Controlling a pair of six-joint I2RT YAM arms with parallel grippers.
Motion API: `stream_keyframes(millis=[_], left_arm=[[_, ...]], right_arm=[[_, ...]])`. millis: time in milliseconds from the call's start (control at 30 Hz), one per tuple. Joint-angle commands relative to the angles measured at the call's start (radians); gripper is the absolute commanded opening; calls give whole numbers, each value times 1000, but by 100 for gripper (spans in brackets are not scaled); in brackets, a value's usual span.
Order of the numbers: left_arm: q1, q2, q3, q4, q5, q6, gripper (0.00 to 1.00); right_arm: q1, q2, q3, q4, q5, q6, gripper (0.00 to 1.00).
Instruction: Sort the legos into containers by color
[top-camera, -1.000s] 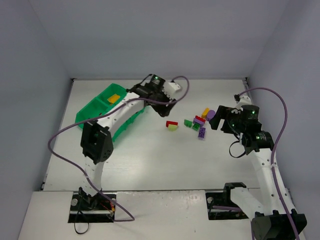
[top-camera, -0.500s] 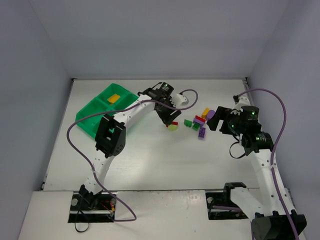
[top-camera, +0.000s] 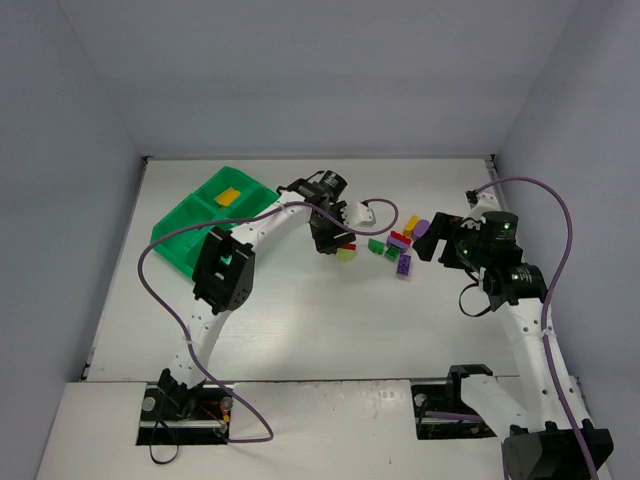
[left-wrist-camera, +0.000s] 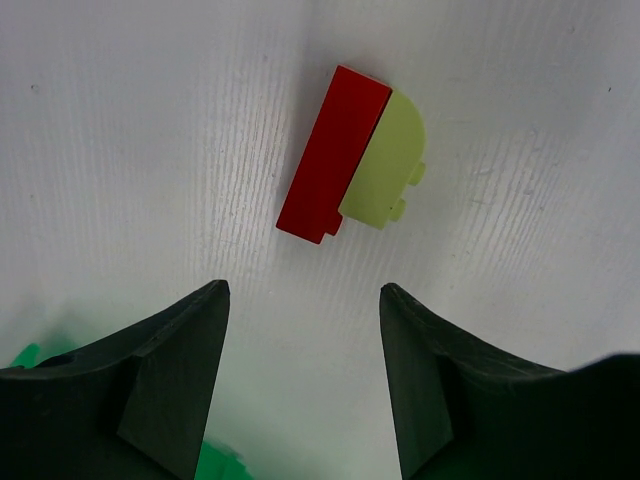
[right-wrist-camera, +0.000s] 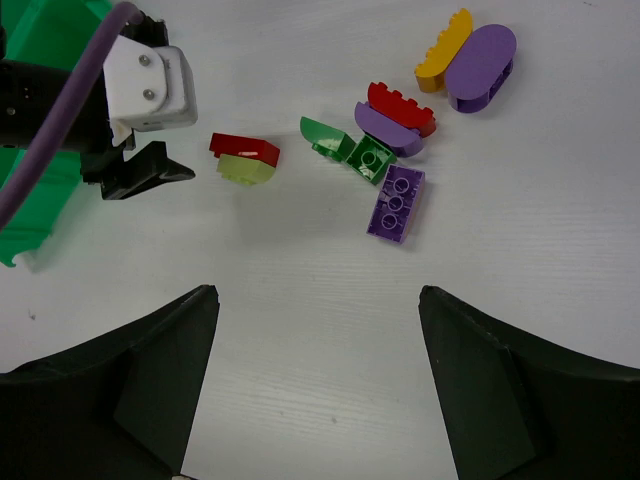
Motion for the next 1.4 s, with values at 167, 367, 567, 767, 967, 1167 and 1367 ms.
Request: stream_keyframes(millis=[167,367,567,767,967,1167,1367], left_arm=[[3,-7,21,29,-1,157,56],[1,20,35,46,33,179,56],[-3,63,67,57,50,176,55],[-3,83,92,74,80,159,49],[-2,82,84,74,146,134,26],[0,33,-21,127,235,50,0],[4,-87,-236,341,231,-112,0]], right_arm=[[0,16,13,48,-12,6,78],[0,24,18,48,3,-2,78],[0,42,28,48,9,-9,78],[0,68,42,50,8,-16,78],[0,82,42,51,3,-25,78],[0,87,39,59,-23,-17,77],[0,84,25,71,-52,-3,76]])
